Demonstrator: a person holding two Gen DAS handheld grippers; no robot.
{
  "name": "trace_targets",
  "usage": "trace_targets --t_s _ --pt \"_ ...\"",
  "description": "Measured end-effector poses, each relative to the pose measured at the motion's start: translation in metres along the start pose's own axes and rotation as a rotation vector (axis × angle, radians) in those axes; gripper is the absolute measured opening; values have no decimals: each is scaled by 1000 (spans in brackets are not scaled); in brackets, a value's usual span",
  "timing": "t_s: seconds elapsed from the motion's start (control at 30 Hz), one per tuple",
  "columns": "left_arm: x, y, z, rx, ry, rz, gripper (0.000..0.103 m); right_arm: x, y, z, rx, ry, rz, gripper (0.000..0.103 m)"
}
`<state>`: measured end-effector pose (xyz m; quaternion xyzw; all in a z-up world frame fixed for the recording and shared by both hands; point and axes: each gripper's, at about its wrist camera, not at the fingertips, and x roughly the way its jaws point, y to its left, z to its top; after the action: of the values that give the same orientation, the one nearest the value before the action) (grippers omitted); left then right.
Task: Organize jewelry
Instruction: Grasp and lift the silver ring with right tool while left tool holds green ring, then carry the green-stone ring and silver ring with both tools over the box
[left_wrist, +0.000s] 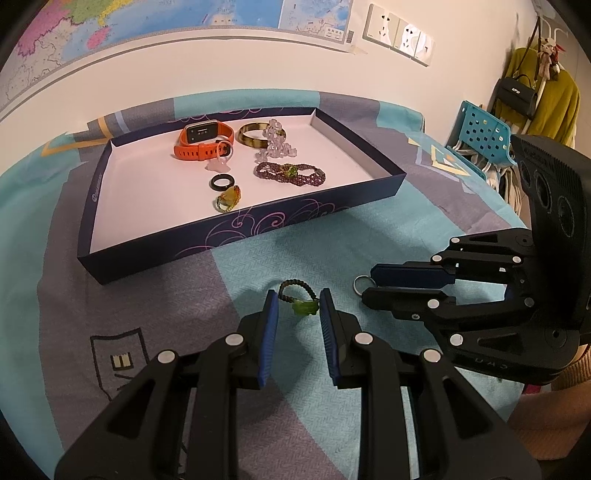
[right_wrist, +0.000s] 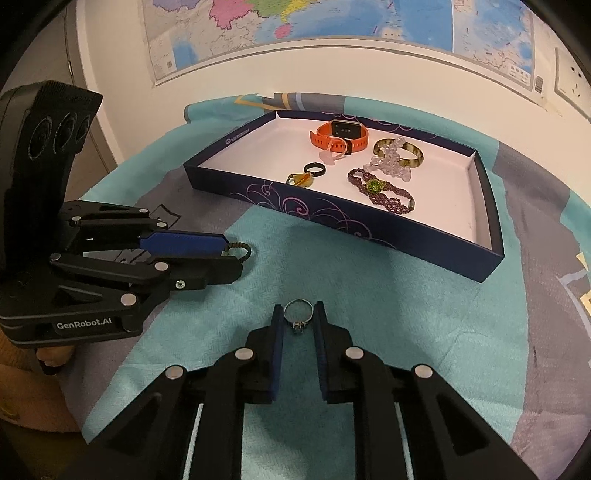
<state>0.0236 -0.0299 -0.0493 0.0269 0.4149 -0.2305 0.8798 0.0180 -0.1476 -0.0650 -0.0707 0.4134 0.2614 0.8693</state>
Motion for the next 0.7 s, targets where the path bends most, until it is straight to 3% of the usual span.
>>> trace_targets --t_s 0.13,0.7 --pt "0 -1 0 -1 -3 1 23 -2 -2 0 11 -9 2 3" --pt "-6 1 3 -5 -19 -3 23 -14 -13 1 51 -50 22 3"
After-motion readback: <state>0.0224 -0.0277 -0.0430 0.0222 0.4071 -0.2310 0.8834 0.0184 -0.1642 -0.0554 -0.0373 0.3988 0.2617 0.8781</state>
